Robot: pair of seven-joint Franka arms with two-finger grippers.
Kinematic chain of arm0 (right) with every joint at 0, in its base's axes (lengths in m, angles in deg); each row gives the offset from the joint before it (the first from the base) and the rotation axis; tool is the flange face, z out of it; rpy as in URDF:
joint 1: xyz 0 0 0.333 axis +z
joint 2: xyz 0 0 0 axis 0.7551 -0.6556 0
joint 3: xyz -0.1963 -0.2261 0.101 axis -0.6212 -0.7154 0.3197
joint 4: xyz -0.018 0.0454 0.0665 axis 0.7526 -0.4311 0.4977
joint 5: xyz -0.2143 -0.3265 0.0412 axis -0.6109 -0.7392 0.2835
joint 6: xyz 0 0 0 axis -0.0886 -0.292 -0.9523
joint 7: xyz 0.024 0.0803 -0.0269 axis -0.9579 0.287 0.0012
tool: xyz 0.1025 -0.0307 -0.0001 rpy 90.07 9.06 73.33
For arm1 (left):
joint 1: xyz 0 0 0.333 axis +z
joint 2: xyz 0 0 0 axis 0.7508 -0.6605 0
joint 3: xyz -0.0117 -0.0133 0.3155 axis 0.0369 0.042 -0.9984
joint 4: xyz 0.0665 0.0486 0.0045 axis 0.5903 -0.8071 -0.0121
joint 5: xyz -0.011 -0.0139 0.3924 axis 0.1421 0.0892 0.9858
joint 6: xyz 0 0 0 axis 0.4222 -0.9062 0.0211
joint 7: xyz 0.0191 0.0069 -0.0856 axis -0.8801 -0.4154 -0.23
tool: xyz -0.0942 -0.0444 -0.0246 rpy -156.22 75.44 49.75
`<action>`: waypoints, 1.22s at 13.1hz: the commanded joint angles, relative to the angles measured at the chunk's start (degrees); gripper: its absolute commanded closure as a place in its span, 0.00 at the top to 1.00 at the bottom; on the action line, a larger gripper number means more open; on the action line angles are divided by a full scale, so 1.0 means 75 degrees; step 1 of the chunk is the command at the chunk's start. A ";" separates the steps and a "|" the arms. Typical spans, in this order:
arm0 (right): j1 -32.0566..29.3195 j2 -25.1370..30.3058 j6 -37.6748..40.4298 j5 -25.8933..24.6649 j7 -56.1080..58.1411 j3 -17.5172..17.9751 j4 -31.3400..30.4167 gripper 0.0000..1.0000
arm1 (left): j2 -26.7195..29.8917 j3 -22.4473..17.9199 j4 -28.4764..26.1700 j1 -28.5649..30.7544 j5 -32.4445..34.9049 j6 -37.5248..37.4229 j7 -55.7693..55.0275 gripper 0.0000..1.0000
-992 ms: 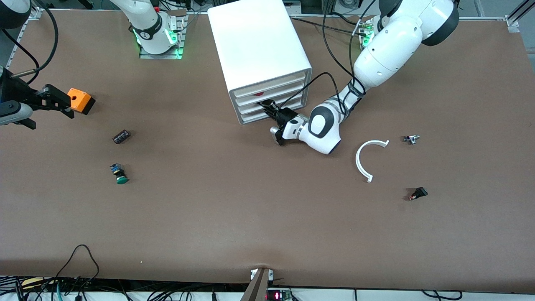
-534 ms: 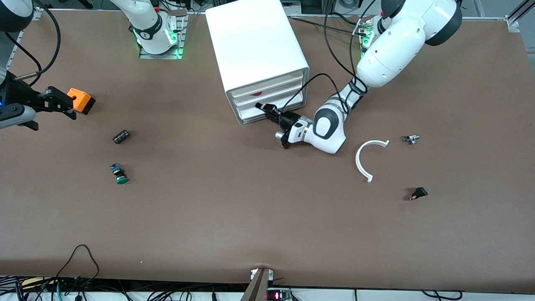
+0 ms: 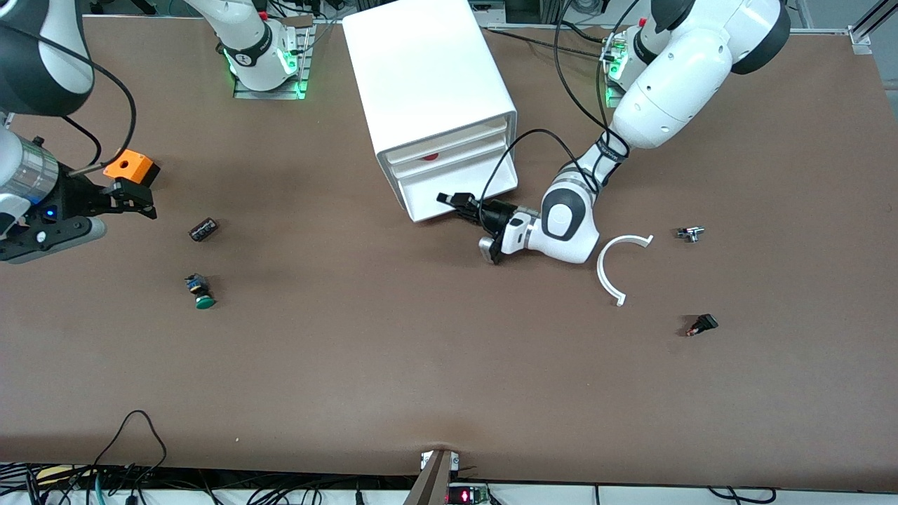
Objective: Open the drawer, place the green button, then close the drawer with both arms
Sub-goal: 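Pull the drawer open with the left gripper while the right gripper reaches the button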
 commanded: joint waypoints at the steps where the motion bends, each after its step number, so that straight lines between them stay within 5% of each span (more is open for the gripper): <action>1: -0.0036 -0.0414 -0.0008 -0.0274 0.0406 0.0053 0.0050 1.00 | 0.0127 -0.0030 0.0025 0.0142 -0.0736 0.1474 -0.0292 0.00; 9: -0.0703 -0.1785 -0.1871 -0.0170 0.2574 0.0018 -0.0430 1.00 | 0.0186 -0.0030 0.0223 0.0282 -0.0713 0.2342 -0.0104 0.00; 11: -0.0855 -0.2241 -0.2408 -0.0123 0.2855 0.0018 -0.0442 1.00 | 0.0198 -0.0030 0.0282 0.0399 -0.0655 0.2343 -0.0174 0.98; 16: -0.0985 -0.2806 -0.3944 0.0334 0.2986 0.0030 -0.1131 1.00 | 0.0770 -0.0053 -0.0430 0.1311 0.0537 0.2075 -0.0361 1.00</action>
